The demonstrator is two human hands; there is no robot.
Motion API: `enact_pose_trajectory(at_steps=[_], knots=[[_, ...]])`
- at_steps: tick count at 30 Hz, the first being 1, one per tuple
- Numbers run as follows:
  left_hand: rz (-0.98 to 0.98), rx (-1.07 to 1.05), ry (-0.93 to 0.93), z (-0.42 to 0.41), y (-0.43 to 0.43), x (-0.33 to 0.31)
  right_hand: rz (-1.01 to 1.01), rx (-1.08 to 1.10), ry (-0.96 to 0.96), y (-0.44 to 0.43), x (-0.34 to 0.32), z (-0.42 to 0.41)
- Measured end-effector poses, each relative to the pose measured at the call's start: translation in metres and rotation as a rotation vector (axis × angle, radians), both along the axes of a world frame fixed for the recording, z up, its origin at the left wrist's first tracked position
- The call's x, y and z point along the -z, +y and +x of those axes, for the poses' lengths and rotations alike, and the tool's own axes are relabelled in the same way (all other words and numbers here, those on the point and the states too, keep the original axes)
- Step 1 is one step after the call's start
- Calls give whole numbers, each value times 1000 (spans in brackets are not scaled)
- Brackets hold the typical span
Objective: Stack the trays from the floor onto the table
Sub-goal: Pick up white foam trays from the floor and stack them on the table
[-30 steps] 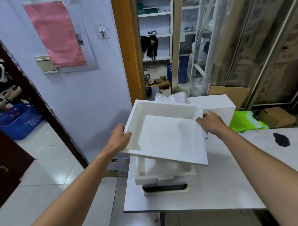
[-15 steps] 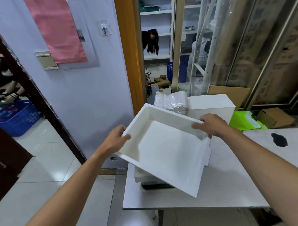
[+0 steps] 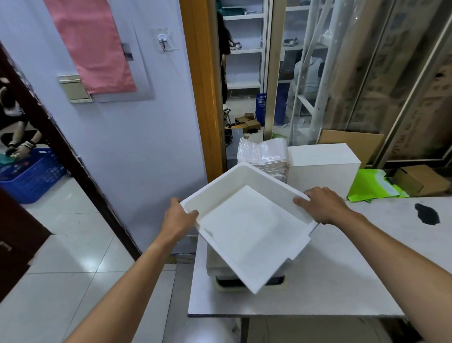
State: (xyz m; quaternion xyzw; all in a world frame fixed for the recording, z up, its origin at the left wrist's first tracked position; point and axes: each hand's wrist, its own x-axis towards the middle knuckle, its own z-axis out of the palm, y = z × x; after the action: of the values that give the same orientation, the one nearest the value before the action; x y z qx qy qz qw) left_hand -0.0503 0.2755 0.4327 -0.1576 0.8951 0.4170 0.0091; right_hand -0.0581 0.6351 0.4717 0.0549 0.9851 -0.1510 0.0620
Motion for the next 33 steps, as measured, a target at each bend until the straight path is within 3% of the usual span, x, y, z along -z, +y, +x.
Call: enact_pose_trajectory(at_steps=[4,6,19,27,33], knots=[[103,28,29,7,23,9,-38,34,-50,-12,4,3],[133,74,-42,9,35,14,-40,69,-54,-19,7,5],[73,249,-202,9,39,47,-109,143,-208,-20,29,11],[146,219,-187,5,43,45,-124,143,-209,-28,38,5],[91,162,-154,-7,40,42,-130,120,-227,-39,40,-4]])
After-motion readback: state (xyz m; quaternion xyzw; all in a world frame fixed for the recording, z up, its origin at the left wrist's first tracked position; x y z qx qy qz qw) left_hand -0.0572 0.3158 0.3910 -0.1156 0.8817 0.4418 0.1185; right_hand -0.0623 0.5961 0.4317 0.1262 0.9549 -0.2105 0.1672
